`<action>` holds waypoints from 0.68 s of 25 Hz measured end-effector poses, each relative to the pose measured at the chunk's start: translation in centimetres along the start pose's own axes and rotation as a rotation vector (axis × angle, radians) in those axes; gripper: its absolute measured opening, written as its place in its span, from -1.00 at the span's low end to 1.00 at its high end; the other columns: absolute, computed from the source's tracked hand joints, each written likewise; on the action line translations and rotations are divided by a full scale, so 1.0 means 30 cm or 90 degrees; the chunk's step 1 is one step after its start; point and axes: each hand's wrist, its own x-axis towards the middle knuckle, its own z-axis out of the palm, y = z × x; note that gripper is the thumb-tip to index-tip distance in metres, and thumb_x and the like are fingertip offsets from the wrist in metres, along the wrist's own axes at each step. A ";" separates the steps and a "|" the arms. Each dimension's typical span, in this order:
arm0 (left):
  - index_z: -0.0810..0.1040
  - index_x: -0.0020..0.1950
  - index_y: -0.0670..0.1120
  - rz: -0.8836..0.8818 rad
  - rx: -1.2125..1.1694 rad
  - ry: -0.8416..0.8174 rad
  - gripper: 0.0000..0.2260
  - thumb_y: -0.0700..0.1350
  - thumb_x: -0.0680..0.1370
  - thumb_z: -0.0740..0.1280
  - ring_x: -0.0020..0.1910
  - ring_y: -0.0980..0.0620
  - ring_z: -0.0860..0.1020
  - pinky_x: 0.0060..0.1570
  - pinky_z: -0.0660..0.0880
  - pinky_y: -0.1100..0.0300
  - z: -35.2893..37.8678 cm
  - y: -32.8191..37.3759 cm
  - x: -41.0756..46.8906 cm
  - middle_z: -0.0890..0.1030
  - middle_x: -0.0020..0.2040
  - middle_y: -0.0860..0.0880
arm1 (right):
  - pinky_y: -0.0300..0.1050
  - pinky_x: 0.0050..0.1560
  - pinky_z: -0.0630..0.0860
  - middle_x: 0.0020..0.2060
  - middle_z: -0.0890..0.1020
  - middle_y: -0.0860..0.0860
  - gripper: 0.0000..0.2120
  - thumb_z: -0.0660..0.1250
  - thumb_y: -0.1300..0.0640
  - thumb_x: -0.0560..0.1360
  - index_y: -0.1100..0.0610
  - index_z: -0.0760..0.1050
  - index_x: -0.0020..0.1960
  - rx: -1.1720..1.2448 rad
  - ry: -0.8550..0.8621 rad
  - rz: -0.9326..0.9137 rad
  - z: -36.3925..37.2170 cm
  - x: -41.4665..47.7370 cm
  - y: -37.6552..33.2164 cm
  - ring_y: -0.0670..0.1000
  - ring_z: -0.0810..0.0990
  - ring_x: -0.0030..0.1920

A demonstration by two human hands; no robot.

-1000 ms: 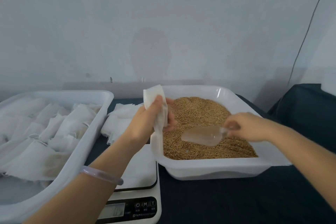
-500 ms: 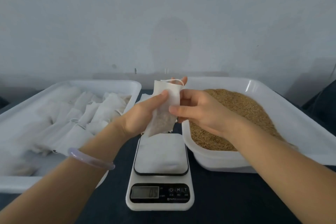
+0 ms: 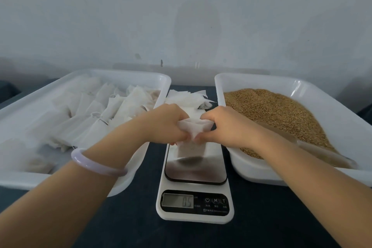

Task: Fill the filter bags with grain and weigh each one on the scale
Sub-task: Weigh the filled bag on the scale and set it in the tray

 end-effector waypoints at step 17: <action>0.45 -0.46 0.06 -0.001 0.208 -0.075 -0.72 -0.09 0.41 0.44 -0.46 0.21 0.46 -0.37 0.41 0.23 0.059 0.001 0.076 0.53 -0.46 0.09 | -0.10 -0.07 0.13 -0.30 0.54 -0.08 -0.77 0.39 -0.11 0.41 -0.08 0.40 -0.32 -0.214 -0.082 0.008 0.054 0.047 -0.015 0.02 0.43 -0.16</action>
